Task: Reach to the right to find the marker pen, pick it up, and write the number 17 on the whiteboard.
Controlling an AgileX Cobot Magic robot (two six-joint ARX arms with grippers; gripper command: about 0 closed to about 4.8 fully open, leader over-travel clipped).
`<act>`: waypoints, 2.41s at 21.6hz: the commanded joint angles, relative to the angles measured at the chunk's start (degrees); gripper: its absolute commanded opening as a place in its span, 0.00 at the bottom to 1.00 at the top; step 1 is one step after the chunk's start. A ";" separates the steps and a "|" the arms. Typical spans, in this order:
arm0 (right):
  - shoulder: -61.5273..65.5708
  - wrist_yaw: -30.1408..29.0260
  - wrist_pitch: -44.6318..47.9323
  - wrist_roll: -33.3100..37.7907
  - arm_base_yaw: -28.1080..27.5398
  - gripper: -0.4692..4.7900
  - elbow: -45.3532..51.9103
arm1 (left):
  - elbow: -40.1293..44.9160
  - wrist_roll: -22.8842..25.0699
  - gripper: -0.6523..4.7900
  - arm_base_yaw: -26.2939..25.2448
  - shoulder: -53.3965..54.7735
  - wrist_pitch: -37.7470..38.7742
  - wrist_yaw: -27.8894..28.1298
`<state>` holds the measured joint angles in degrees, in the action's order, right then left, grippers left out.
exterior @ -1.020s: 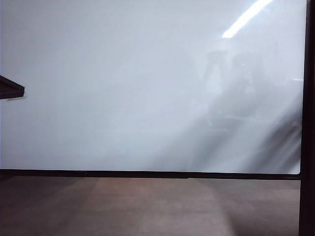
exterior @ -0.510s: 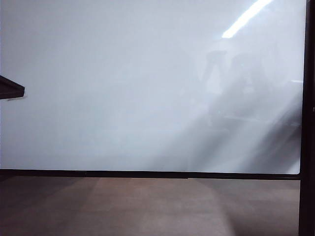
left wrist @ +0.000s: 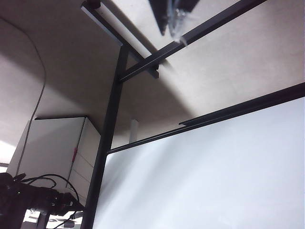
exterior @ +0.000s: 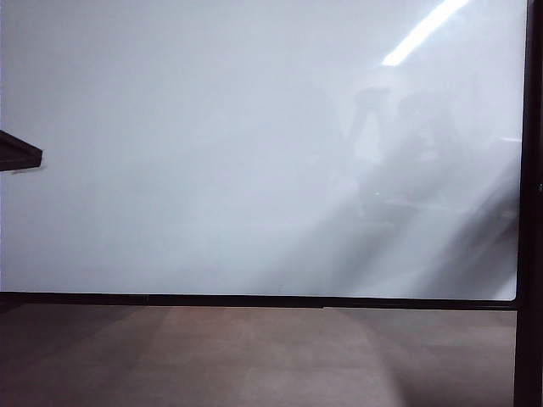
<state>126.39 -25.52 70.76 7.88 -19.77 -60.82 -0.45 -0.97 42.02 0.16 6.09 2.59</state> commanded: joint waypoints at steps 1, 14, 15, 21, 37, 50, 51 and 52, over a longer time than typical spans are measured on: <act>-0.22 -0.11 -2.99 0.00 -0.07 0.16 0.09 | -0.04 0.11 0.11 0.02 0.07 -0.55 -0.24; -0.24 -0.11 -0.59 0.63 -2.19 0.35 3.19 | -0.04 0.11 0.11 0.02 0.07 -0.57 -0.24; -0.24 -0.11 -0.17 0.70 -2.19 0.43 3.19 | -0.04 0.11 0.11 0.02 0.07 -0.55 -0.24; -0.24 0.11 3.06 0.70 -0.81 0.53 3.02 | -0.04 0.11 0.11 0.02 0.07 -0.55 -0.24; -0.26 1.42 3.08 1.33 -0.44 0.47 0.07 | -0.04 0.11 0.11 0.02 0.07 -0.57 -0.22; -0.24 1.42 0.94 0.92 0.07 0.37 -0.87 | -0.02 0.11 0.11 0.02 0.07 -0.57 -0.24; -0.24 1.42 0.94 0.92 0.07 0.36 -0.87 | -0.02 0.11 0.11 0.02 0.07 -0.57 -0.24; -0.24 1.46 0.94 0.90 0.07 0.36 -0.87 | -0.04 0.11 0.11 0.02 0.07 -0.57 -0.24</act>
<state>126.39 -24.05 71.00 8.88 -19.77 -61.49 -0.45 -0.97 42.02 0.16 6.22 2.59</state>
